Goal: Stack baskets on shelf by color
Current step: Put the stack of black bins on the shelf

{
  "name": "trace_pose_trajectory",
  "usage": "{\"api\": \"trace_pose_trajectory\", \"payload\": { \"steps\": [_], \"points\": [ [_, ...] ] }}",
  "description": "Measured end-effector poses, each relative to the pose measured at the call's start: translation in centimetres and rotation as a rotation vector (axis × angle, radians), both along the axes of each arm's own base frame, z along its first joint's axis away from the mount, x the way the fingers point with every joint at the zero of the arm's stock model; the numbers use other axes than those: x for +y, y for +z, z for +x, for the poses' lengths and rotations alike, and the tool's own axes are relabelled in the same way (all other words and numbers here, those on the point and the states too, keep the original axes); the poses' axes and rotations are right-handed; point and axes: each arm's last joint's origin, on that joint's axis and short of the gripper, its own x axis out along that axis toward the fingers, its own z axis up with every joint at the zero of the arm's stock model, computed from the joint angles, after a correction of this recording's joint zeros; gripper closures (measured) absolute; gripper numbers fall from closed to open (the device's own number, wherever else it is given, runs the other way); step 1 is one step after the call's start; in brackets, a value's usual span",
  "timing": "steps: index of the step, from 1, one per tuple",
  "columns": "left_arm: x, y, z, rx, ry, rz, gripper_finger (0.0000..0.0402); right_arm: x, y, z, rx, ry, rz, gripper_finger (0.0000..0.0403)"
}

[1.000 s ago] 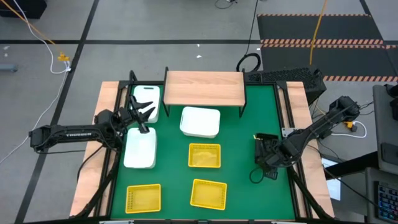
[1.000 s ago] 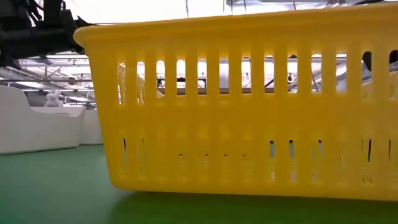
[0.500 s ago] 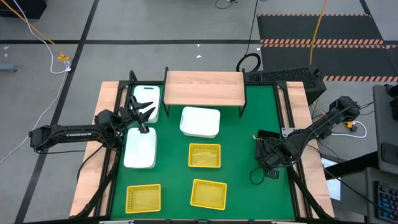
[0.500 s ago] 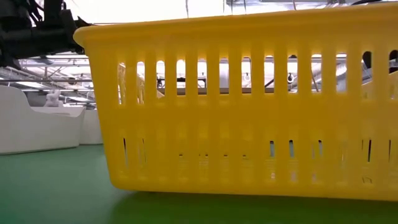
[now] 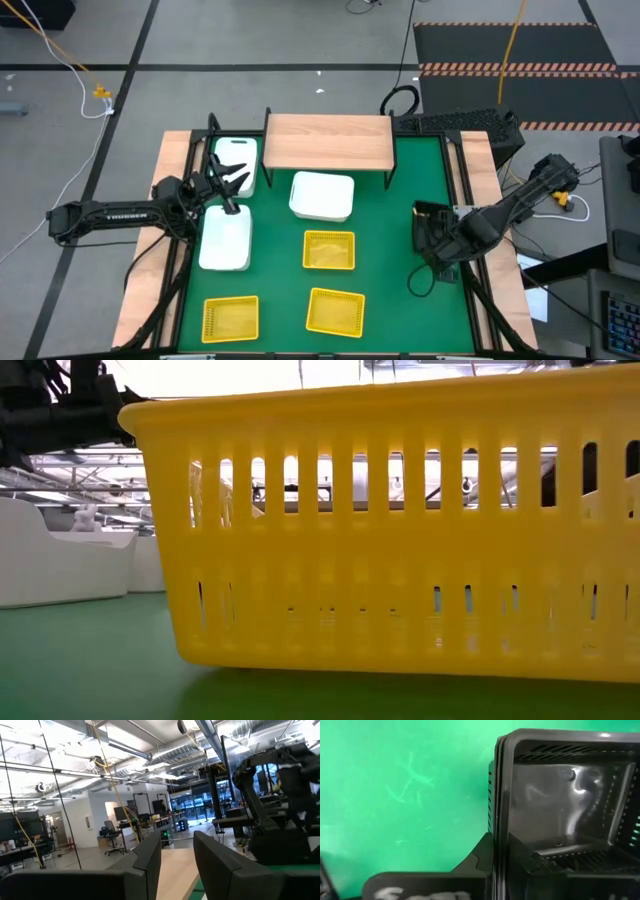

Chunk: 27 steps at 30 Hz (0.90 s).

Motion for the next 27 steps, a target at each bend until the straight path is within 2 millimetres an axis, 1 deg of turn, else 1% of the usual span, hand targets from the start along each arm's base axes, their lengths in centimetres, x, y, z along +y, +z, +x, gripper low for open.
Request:
{"api": "trace_pose_trajectory", "payload": {
  "steps": [5, 9, 13, 16, 19, 21, 24, 27],
  "points": [
    [0.0, 0.0, 0.0, -0.001, 0.000, -0.001, 0.0284, -1.1, 3.0, -0.2, -0.053, 0.015, -0.137, 0.0391],
    [0.0, 0.0, 0.0, -0.002, 0.000, -0.001, 0.0284, -2.7, 4.5, 0.1, -0.102, 0.059, -0.310, 0.0391],
    [0.0, 0.1, 0.0, -0.011, -0.001, -0.001, 0.0284, -4.5, 5.2, 1.4, -0.155, 0.161, -0.486, 0.0391],
    [0.0, 0.1, 0.0, -0.013, -0.001, 0.000, 0.0284, -6.2, 5.6, 3.4, -0.202, 0.234, -0.563, 0.0391],
    [0.0, 0.2, -0.1, -0.023, -0.002, 0.000, 0.0284, -8.2, 6.3, 5.5, -0.305, 0.282, -0.587, 0.0391],
    [0.0, 0.2, -0.1, -0.029, -0.003, 0.002, 0.0284, -9.9, 6.8, 6.5, -0.362, 0.311, -0.593, 0.0391],
    [0.0, 0.3, -0.1, -0.030, -0.003, 0.002, 0.0284, -12.5, 7.3, 7.1, -0.406, 0.318, -0.600, 0.0391],
    [0.0, 0.3, -0.1, -0.029, -0.003, 0.002, 0.0284, -15.3, 7.3, 7.2, -0.403, 0.284, -0.605, 0.0391]
  ]
}}
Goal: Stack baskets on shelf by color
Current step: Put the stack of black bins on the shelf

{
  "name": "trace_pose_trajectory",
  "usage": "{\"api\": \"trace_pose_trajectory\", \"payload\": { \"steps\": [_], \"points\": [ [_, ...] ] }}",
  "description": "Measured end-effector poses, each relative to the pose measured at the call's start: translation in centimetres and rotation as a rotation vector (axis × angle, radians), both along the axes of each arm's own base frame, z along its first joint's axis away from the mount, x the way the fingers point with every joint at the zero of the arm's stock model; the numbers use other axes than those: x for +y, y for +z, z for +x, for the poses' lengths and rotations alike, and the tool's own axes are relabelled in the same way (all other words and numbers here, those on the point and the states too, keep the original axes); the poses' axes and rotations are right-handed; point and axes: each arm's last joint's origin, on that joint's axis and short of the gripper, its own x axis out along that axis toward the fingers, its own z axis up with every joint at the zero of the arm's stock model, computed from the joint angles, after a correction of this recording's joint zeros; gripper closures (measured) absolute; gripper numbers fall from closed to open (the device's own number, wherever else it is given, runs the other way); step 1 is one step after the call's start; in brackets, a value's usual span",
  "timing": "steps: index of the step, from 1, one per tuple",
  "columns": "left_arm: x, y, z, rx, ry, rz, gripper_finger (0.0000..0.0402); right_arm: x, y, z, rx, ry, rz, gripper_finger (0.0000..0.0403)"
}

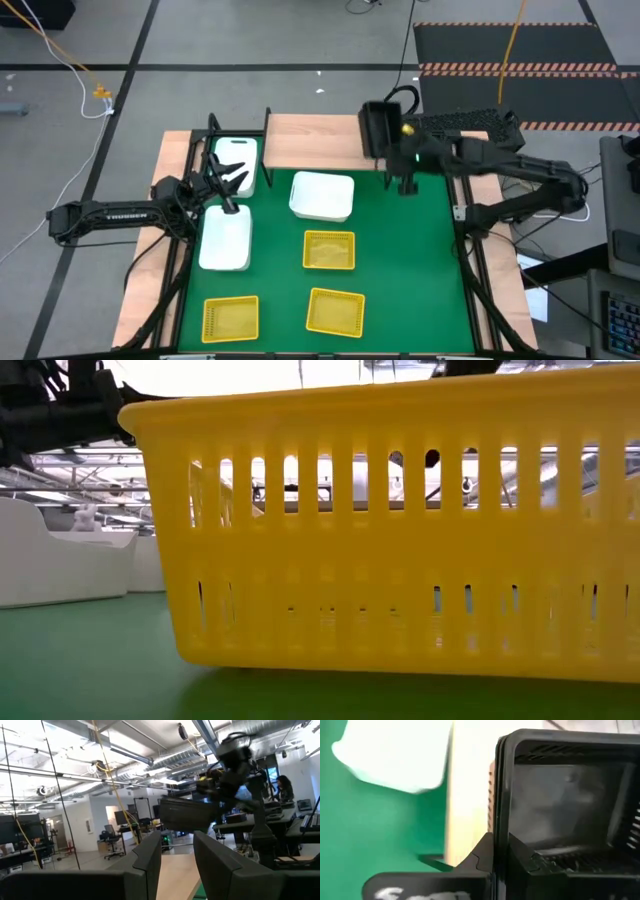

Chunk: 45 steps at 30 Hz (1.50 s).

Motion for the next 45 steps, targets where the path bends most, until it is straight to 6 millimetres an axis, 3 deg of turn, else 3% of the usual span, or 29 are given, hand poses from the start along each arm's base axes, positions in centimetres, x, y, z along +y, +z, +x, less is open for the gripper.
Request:
{"api": "trace_pose_trajectory", "payload": {
  "steps": [7, 13, 16, 20, 25, 34, 45],
  "points": [
    [0.0, 0.0, 0.0, 0.004, 0.000, -0.001, 0.0284, -5.2, -1.7, 0.9, 0.042, -0.042, 0.052, 0.0391],
    [0.0, 0.0, 0.0, 0.005, 0.000, -0.001, 0.0284, -7.3, -3.4, 2.2, 0.125, -0.058, 0.070, 0.0391],
    [0.0, 0.0, 0.0, 0.006, 0.001, 0.002, 0.0284, -7.9, -2.9, 3.3, 0.128, -0.050, 0.103, 0.0391],
    [0.0, 0.0, 0.0, 0.006, 0.002, 0.003, 0.0284, -8.7, -0.4, 4.7, 0.141, -0.079, 0.139, 0.0391],
    [0.0, 0.0, 0.0, 0.006, 0.001, 0.002, 0.0284, -9.6, 1.1, 6.0, 0.239, -0.107, 0.297, 0.0391],
    [0.0, -0.3, 0.1, 0.030, 0.001, -0.006, 0.0284, -10.5, -0.6, 7.6, 0.384, -0.176, 0.400, 0.0391],
    [0.0, -0.3, 0.1, 0.036, 0.001, -0.007, 0.0284, -10.1, -0.8, 7.4, 0.400, -0.202, 0.482, 0.0391]
  ]
}}
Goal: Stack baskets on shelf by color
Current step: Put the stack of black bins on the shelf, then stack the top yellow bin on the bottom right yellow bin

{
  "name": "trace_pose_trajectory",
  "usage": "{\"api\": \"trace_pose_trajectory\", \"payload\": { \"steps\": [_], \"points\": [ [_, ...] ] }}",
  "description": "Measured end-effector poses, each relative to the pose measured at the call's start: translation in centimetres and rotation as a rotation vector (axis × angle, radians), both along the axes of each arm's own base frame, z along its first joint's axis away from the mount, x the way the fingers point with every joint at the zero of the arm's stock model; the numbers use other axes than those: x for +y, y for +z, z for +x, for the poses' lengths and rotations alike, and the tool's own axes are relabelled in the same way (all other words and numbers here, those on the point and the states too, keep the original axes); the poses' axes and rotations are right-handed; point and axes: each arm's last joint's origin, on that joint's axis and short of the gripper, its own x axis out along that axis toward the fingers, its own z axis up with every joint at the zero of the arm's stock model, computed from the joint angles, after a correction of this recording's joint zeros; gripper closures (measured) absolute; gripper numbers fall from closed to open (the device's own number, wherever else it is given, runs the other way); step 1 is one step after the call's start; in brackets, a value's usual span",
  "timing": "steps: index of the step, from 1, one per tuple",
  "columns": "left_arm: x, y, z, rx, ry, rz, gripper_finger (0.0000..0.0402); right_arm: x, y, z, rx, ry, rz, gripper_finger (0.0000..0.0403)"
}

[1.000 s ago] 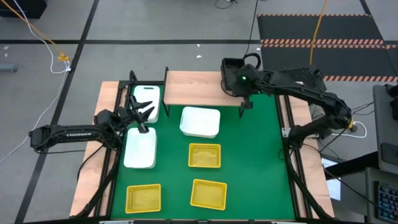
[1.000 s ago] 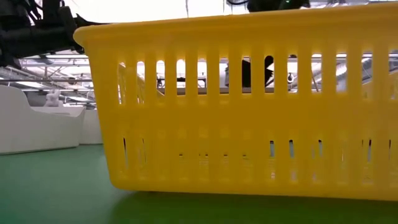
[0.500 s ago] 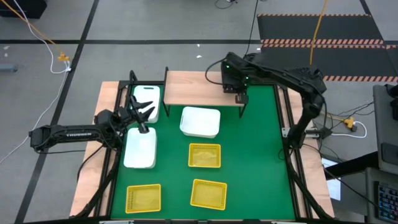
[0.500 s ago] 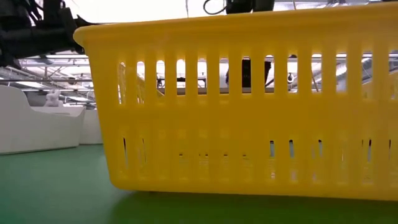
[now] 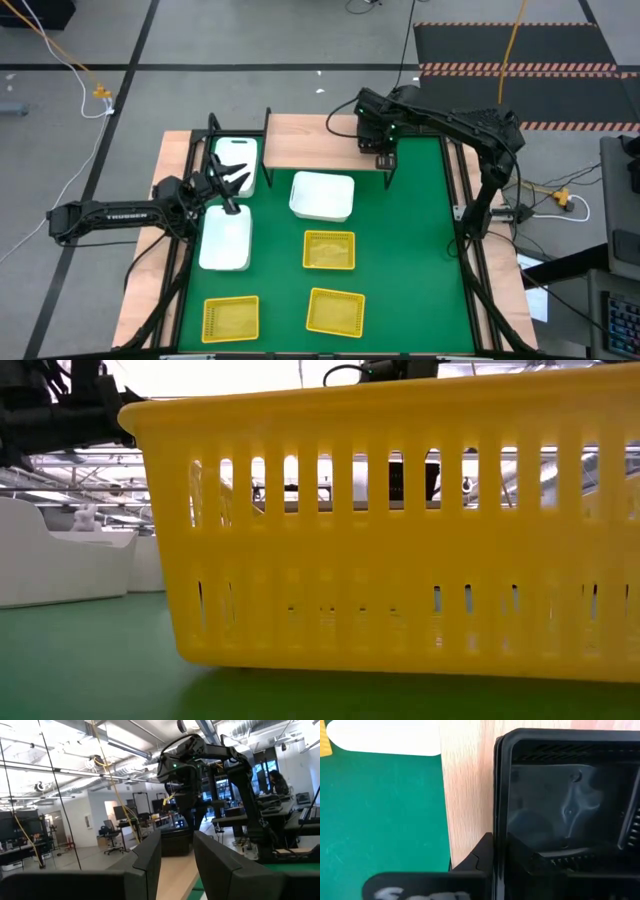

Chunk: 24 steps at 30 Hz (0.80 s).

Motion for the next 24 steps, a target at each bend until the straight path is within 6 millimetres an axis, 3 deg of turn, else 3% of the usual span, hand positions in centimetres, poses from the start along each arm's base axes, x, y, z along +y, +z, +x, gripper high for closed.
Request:
{"api": "trace_pose_trajectory", "payload": {
  "steps": [3, 10, 15, 19, 24],
  "points": [
    [0.0, -0.1, 0.0, 0.011, -0.001, -0.004, 0.0284, 0.3, 0.0, 0.1, -0.002, 0.012, 0.004, 0.0378],
    [0.0, -0.3, 0.1, 0.028, -0.003, -0.015, 0.0284, 1.2, 0.0, 0.7, -0.023, 0.074, 0.041, 0.0303],
    [0.0, -0.4, 0.1, 0.032, -0.008, -0.032, 0.0284, 1.3, 0.4, 0.7, -0.022, 0.064, -0.043, 0.0269],
    [0.0, -0.4, 0.1, 0.032, -0.009, -0.035, 0.0284, 1.7, 2.2, -0.4, -0.051, 0.057, -0.159, 0.0264],
    [0.0, -0.5, 0.2, 0.045, -0.007, -0.034, 0.0284, 3.7, 6.6, -2.5, -0.268, 0.081, -0.297, 0.0272]
  ]
}}
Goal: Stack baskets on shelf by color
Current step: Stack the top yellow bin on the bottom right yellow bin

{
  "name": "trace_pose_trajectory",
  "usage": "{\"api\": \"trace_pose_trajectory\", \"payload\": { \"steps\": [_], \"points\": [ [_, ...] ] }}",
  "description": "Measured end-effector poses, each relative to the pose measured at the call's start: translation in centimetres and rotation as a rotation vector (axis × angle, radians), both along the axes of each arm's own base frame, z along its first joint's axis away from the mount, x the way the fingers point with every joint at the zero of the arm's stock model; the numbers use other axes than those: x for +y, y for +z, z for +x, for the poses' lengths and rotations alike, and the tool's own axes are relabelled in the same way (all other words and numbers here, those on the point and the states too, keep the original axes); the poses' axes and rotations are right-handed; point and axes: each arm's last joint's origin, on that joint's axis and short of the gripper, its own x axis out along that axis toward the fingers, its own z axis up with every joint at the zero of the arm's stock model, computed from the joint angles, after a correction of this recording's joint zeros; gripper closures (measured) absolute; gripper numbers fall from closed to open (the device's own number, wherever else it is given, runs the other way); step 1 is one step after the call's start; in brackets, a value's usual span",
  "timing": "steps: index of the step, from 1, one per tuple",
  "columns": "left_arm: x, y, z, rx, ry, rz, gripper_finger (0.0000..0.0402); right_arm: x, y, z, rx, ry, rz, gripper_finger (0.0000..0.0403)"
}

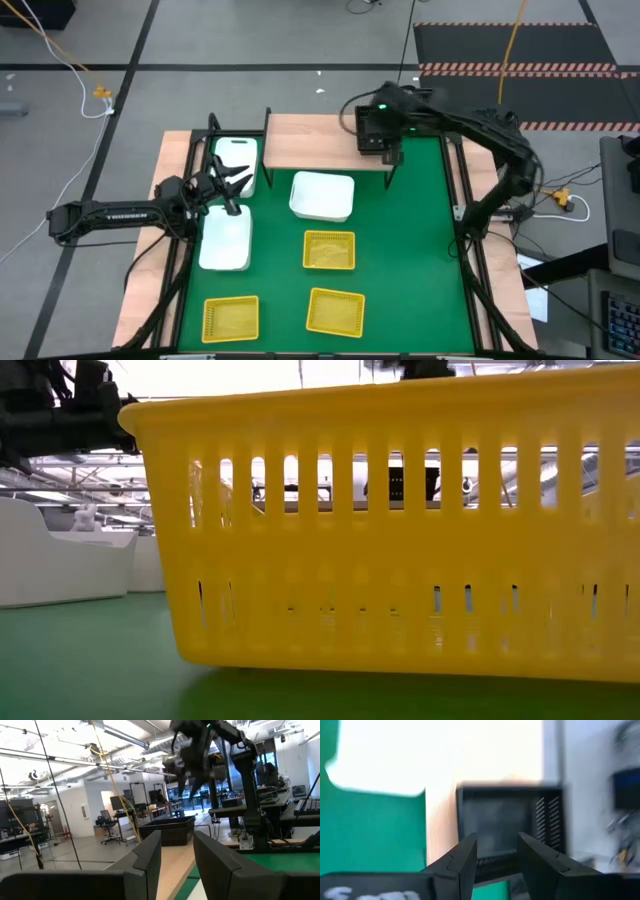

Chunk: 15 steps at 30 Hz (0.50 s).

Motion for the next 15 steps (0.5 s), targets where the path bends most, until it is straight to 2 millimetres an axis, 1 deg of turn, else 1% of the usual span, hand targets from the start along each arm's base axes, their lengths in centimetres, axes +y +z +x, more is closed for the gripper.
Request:
{"api": "trace_pose_trajectory", "payload": {
  "steps": [4, 6, 8, 9, 11, 13, 15],
  "points": [
    [0.0, 0.0, 0.0, -0.001, 0.000, 0.000, 0.0284, 1.9, 3.5, -2.3, -0.216, 0.002, -0.058, 0.0281],
    [0.0, 0.0, 0.0, -0.002, -0.001, -0.004, 0.0284, 3.0, 4.8, -3.5, -0.314, 0.005, -0.016, 0.0284],
    [0.0, 0.0, 0.0, -0.005, -0.004, -0.011, 0.0284, 4.2, 5.4, -4.6, -0.399, 0.006, 0.053, 0.0288],
    [0.0, 0.0, 0.0, -0.007, -0.005, -0.015, 0.0284, 4.8, 5.5, -5.0, -0.432, 0.003, 0.081, 0.0290],
    [0.0, 0.0, 0.0, -0.008, -0.007, -0.019, 0.0284, 6.0, 4.8, -5.5, -0.474, 0.011, 0.113, 0.0297],
    [0.0, 0.0, 0.0, -0.011, -0.008, -0.025, 0.0284, 7.3, 3.2, -5.5, -0.495, 0.045, 0.139, 0.0305],
    [0.0, 0.0, 0.0, -0.012, -0.010, -0.028, 0.0284, 8.4, 1.1, -5.1, -0.519, 0.085, 0.163, 0.0312]
  ]
}}
